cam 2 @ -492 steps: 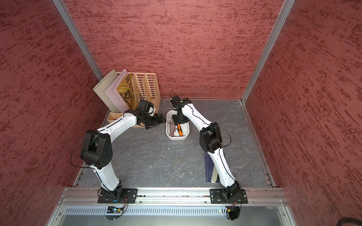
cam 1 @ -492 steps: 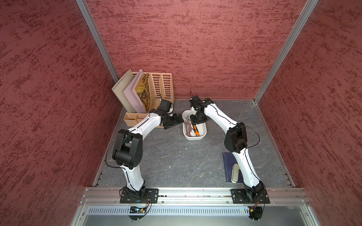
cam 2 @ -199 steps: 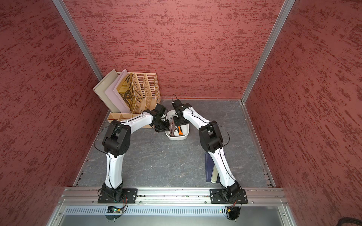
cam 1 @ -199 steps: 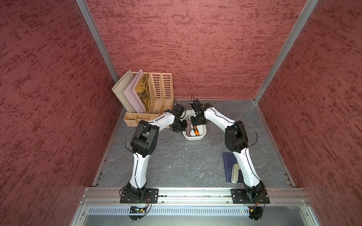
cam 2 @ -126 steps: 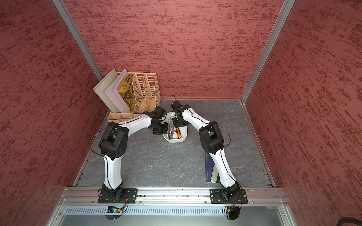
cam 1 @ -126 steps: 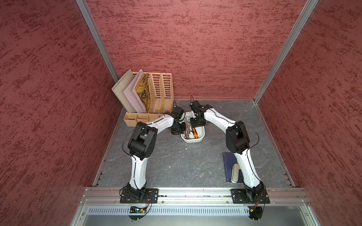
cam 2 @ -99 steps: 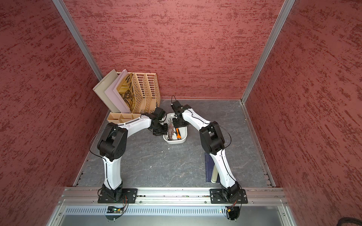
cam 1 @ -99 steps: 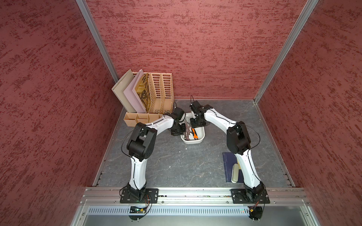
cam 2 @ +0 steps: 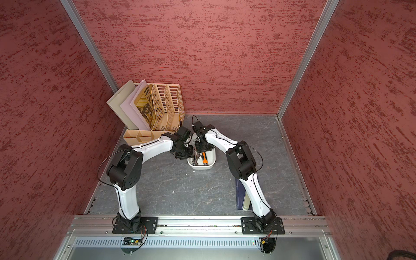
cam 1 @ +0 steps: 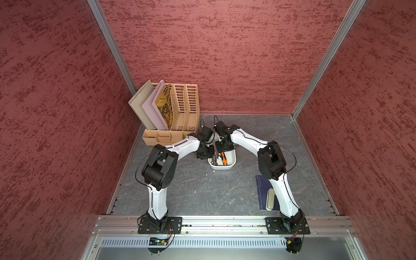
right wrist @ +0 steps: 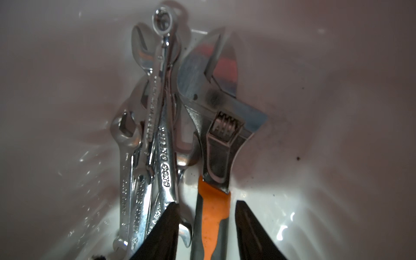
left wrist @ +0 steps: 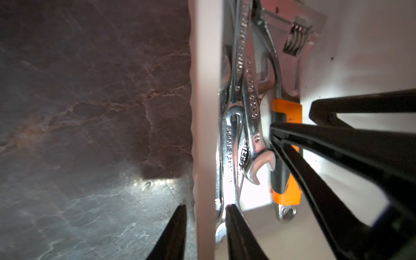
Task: Take out the wrench from the storage box
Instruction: Pick up the wrench from the storage box.
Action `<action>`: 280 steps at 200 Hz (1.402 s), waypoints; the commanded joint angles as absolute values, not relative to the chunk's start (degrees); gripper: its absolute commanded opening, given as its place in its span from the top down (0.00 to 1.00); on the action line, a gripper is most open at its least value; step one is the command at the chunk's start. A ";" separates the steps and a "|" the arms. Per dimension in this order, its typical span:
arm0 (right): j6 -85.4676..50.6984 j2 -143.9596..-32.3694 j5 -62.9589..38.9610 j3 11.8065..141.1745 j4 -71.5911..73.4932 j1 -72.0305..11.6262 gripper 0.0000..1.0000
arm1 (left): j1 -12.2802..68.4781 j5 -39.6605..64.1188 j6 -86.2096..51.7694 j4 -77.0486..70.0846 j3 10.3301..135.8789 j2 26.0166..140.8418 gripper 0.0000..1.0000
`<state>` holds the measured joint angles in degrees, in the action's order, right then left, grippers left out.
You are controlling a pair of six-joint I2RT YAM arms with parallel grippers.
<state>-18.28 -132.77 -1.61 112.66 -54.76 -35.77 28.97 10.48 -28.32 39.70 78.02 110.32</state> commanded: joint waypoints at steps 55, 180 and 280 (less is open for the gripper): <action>-22.79 -131.77 3.18 111.80 -55.99 -36.56 0.62 | 27.87 7.33 -27.57 40.29 76.33 102.90 0.62; -25.84 -135.62 2.59 111.76 -55.10 -36.91 0.68 | 24.45 6.97 -26.31 42.41 75.85 96.68 0.46; -28.05 -132.73 6.06 113.60 -56.39 -37.27 0.85 | 23.03 7.34 -25.16 43.34 75.72 93.98 0.22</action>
